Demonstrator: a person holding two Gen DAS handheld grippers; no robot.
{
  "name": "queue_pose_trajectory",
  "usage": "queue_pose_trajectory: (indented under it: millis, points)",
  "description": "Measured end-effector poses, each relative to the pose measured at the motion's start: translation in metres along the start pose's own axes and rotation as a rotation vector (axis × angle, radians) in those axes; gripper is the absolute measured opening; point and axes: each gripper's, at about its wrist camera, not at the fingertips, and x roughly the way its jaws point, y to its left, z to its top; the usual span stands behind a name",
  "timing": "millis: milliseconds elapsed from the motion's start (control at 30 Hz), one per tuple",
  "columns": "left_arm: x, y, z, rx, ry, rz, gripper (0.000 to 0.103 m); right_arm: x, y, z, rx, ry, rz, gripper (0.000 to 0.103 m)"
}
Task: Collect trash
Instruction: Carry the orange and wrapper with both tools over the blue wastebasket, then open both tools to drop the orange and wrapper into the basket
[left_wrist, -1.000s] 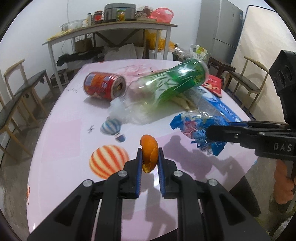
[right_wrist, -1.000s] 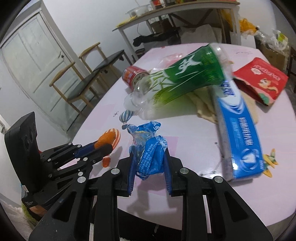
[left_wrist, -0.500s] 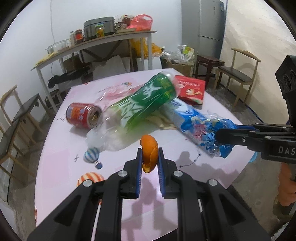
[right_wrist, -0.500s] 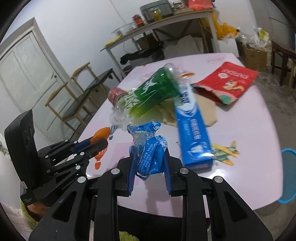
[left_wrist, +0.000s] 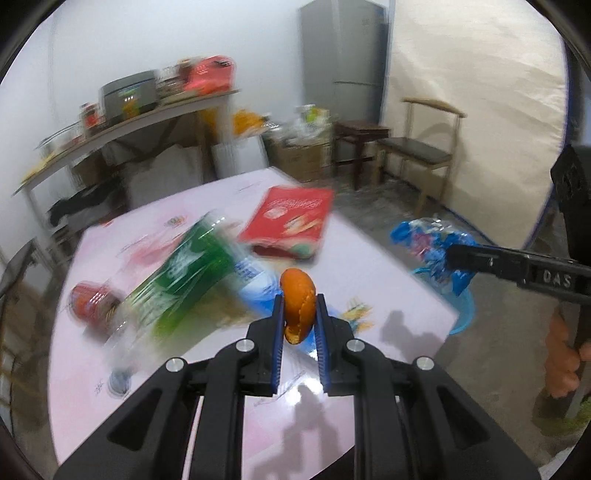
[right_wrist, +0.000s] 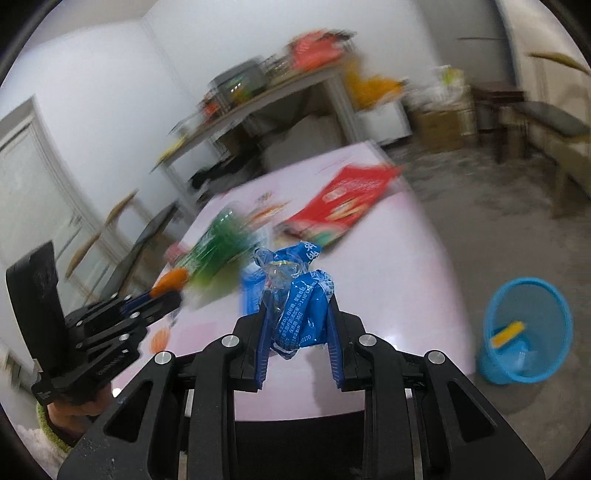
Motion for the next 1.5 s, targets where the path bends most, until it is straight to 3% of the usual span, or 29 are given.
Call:
queue_pose_trajectory:
  millis: [167,267,400,567,667,700,767,833,1133,1367,1500]
  points:
    - [0.037,-0.049,0.046,0.077,0.018,-0.184,0.015,-0.044,-0.093,-0.001,0.195,-0.083,-0.190,0.025]
    - [0.076,-0.087,0.070,0.116,0.092,-0.308,0.015,-0.043,-0.149,-0.015,0.325,-0.047,-0.259,0.025]
    - [0.150,-0.145,0.088,0.139,0.268,-0.438,0.015,-0.017,-0.212,-0.038,0.481,0.033,-0.291,0.025]
    - [0.225,-0.213,0.090,0.204,0.420,-0.500,0.015,0.020,-0.277,-0.048,0.606,0.082,-0.310,0.025]
    - [0.259,-0.242,0.094,0.207,0.449,-0.511,0.016,0.034,-0.296,-0.045,0.624,0.079,-0.343,0.029]
    - [0.269,-0.250,0.097,0.211,0.445,-0.520,0.019,0.040,-0.306,-0.042,0.621,0.073,-0.356,0.031]
    - [0.283,-0.260,0.099,0.227,0.439,-0.518,0.038,0.054,-0.322,-0.039,0.622,0.088,-0.399,0.051]
    - [0.290,-0.267,0.103,0.216,0.430,-0.489,0.045,0.054,-0.329,-0.042,0.632,0.090,-0.413,0.056]
    - [0.263,-0.242,0.107,0.174,0.364,-0.482,0.063,0.026,-0.317,-0.062,0.634,0.048,-0.409,0.058]
    - [0.182,-0.179,0.106,0.116,0.250,-0.468,0.072,-0.008,-0.275,-0.058,0.559,-0.010,-0.342,0.072]
    - [0.125,-0.126,0.093,0.076,0.161,-0.448,0.074,-0.017,-0.240,-0.045,0.498,-0.018,-0.258,0.073]
